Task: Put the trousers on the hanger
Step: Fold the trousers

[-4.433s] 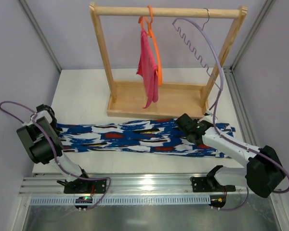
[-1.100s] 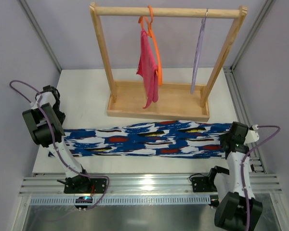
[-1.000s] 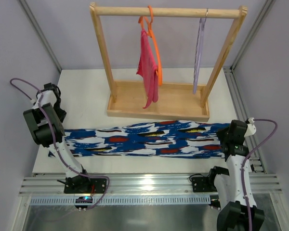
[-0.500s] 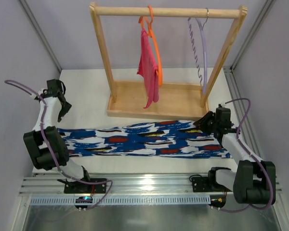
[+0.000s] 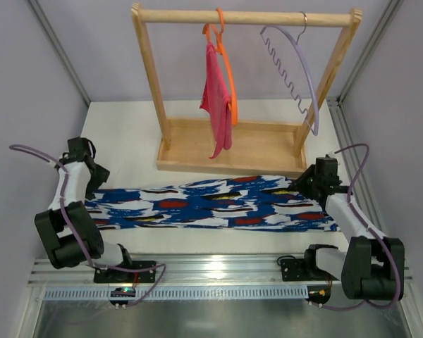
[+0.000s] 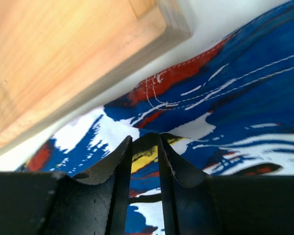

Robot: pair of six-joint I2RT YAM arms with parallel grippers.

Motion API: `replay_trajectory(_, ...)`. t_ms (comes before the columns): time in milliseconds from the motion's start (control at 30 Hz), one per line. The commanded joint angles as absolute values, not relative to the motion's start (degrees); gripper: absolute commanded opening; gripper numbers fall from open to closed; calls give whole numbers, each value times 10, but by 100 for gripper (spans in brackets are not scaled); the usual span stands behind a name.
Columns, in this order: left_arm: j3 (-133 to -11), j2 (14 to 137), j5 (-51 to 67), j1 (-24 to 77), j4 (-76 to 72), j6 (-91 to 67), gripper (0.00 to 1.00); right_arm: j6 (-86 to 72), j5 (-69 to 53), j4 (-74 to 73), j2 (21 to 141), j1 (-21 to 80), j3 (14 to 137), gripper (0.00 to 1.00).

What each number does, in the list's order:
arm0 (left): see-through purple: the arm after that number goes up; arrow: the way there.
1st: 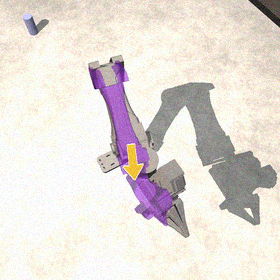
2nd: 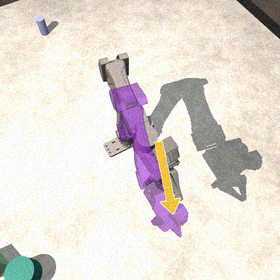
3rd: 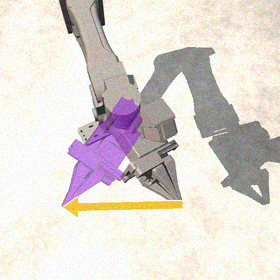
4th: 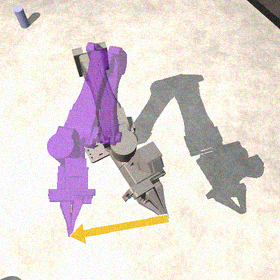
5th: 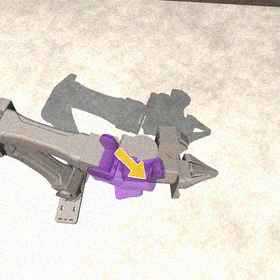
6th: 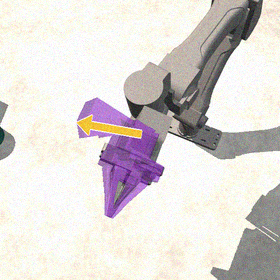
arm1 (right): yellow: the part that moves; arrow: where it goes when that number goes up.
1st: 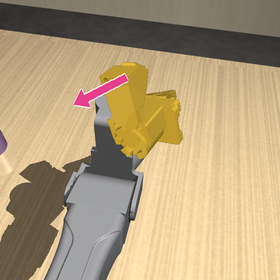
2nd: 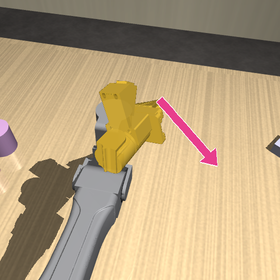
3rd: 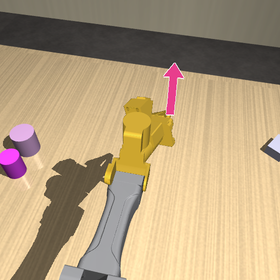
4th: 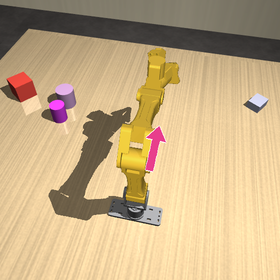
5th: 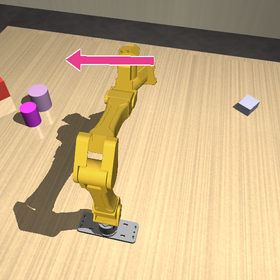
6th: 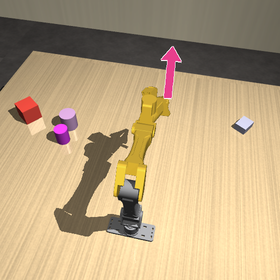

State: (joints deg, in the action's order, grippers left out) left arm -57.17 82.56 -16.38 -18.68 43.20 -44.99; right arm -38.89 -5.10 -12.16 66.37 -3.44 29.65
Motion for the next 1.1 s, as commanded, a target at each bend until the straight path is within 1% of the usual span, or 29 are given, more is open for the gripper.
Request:
replay_trajectory(0, -587, 765, -151, -201, 441, -420, 69, -382, 48, -211, 591, -35, 369, 31)
replay_trajectory(67, -585, 751, -169, -206, 459, -403, 69, -391, 81, -242, 582, -47, 382, 33)
replay_trajectory(100, -580, 741, -167, -223, 464, -402, 70, -394, 83, -254, 580, -63, 383, 33)
replay_trajectory(167, -544, 730, -108, -249, 458, -395, 71, -398, 70, -250, 588, -125, 371, 33)
replay_trajectory(200, -529, 724, -79, -286, 457, -395, 71, -400, 59, -244, 598, -151, 357, 33)
replay_trajectory(233, -516, 722, -55, -306, 457, -395, 73, -405, 57, -246, 624, -196, 356, 33)
replay_trajectory(267, -504, 720, -7, -326, 453, -396, 75, -409, 64, -250, 642, -212, 356, 33)
replay_trajectory(300, -480, 719, 16, -357, 450, -396, 77, -417, 64, -253, 661, -227, 355, 33)
replay_trajectory(333, -476, 714, 24, -363, 448, -396, 82, -428, 45, -253, 701, -262, 353, 33)
replay_trajectory(400, -488, 706, 24, -362, 461, -393, 82, -428, 36, -248, 737, -281, 359, 32)
replay_trajectory(433, -490, 694, 18, -362, 463, -396, 83, -432, 50, -248, 765, -283, 361, 32)
replay_trajectory(567, -476, 669, -16, -364, 470, -419, 87, -447, 101, -257, 805, -330, 364, 32)
replay_trajectory(633, -472, 667, -38, -363, 476, -434, 89, -453, 98, -263, 806, -344, 364, 32)
replay_trajectory(800, -448, 642, -54, -365, 466, -460, 90, -427, 12, -227, 746, -347, 349, 33)
replay_trajectory(833, -428, 634, -68, -365, 455, -472, 89, -419, -28, -225, 737, -347, 352, 33)
replay_trajectory(933, -404, 613, -66, -365, 426, -489, 87, -407, -92, -248, 705, -346, 377, 33)
replay_trajectory(1000, -375, 600, -88, -365, 412, -497, 85, -400, -126, -249, 680, -345, 387, 33)
replay_trajectory(1067, -340, 594, -102, -366, 383, -520, 85, -399, -161, -250, 643, -339, 393, 33)
